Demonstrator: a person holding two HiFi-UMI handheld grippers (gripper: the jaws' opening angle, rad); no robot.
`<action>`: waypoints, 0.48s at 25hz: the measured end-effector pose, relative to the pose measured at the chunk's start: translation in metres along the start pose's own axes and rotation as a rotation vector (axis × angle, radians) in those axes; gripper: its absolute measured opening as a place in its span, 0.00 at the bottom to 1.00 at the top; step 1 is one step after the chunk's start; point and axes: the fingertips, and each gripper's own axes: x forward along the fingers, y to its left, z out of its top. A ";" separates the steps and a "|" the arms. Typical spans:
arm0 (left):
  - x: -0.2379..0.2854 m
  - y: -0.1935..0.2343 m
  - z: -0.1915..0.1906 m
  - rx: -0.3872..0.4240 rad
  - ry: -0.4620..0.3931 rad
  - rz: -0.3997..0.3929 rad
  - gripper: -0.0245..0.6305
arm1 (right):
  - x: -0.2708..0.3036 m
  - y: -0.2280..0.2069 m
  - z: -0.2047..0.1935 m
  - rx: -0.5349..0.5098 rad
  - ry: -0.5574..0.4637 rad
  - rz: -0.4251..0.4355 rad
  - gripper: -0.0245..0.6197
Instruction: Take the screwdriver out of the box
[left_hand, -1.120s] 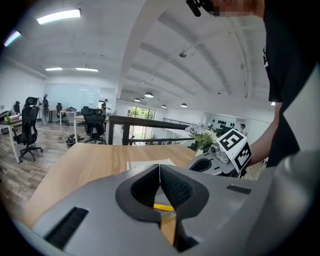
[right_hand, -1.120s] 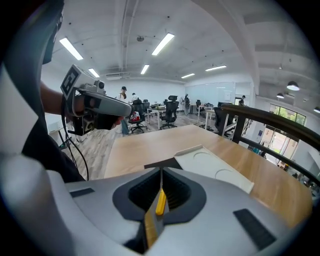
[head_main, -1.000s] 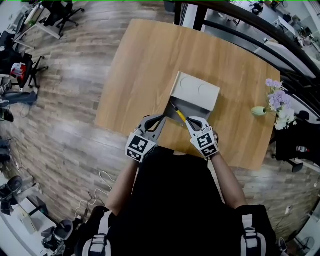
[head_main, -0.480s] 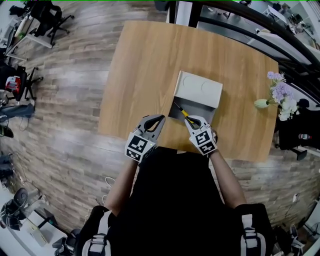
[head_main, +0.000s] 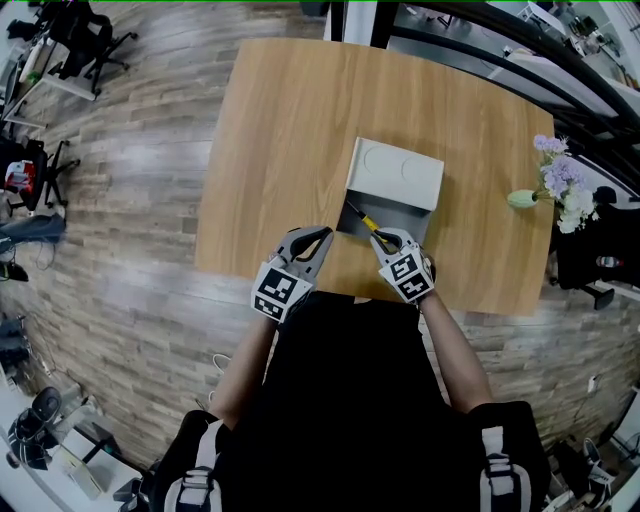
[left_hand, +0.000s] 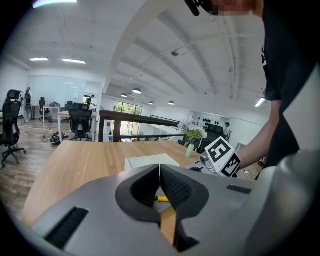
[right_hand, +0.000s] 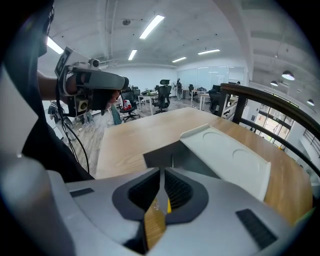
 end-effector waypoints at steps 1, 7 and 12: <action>0.000 0.001 0.001 0.002 -0.001 -0.002 0.07 | 0.002 -0.001 -0.002 0.009 0.006 -0.001 0.08; -0.003 0.008 -0.004 -0.008 -0.001 0.006 0.07 | 0.018 0.003 -0.017 0.013 0.074 0.010 0.08; -0.010 0.015 -0.010 -0.021 0.005 0.020 0.07 | 0.031 -0.005 -0.014 -0.008 0.110 -0.013 0.08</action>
